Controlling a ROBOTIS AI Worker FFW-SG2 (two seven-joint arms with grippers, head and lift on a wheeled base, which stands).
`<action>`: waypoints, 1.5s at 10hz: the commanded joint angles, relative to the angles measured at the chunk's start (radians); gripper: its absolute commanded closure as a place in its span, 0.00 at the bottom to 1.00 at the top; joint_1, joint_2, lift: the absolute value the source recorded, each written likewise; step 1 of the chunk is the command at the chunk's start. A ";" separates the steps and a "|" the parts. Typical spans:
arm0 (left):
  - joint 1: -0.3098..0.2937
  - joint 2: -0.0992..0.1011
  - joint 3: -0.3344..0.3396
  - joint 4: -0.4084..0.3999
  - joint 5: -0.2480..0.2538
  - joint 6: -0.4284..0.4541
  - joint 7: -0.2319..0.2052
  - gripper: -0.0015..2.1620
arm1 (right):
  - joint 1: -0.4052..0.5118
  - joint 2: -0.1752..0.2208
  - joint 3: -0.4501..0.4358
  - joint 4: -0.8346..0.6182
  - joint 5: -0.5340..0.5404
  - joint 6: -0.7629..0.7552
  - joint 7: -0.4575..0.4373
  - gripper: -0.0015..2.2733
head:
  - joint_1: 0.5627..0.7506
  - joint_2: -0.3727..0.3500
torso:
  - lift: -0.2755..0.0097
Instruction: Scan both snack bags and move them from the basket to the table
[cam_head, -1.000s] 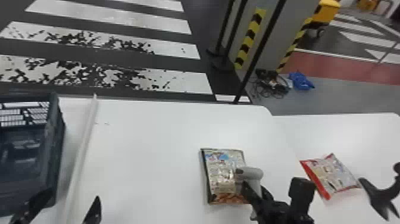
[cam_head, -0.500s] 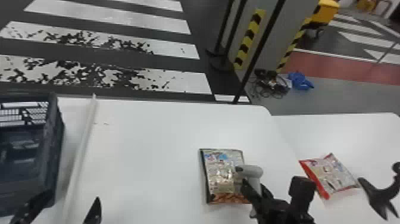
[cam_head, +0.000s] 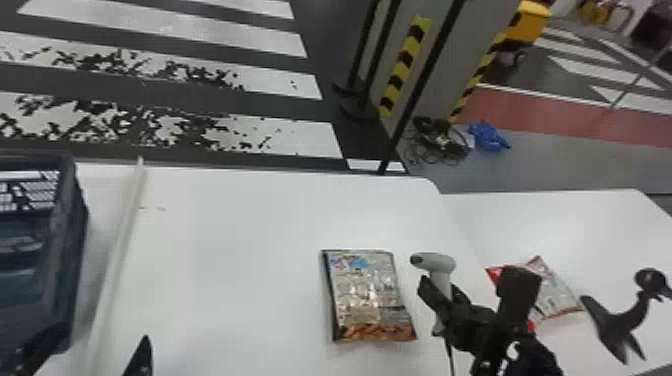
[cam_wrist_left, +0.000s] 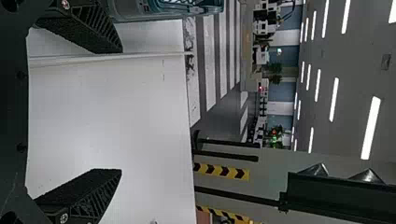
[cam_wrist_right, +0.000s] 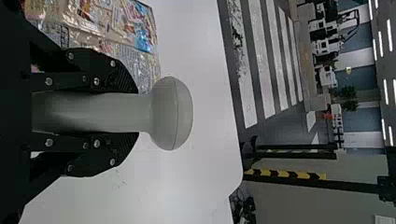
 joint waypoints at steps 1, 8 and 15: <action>0.005 0.000 0.004 0.000 0.000 -0.003 0.000 0.04 | -0.057 -0.036 -0.016 0.075 0.019 0.015 0.001 0.99 | 0.70 0.03 | 0.62; 0.010 0.000 0.007 -0.004 0.000 0.000 0.000 0.04 | -0.195 -0.131 -0.036 0.417 0.053 -0.095 0.128 0.99 | 0.70 0.03 | 0.62; 0.010 -0.005 -0.002 -0.008 -0.005 0.000 0.002 0.04 | -0.133 -0.123 -0.051 0.319 0.031 -0.123 0.131 0.02 | 0.70 0.03 | 0.62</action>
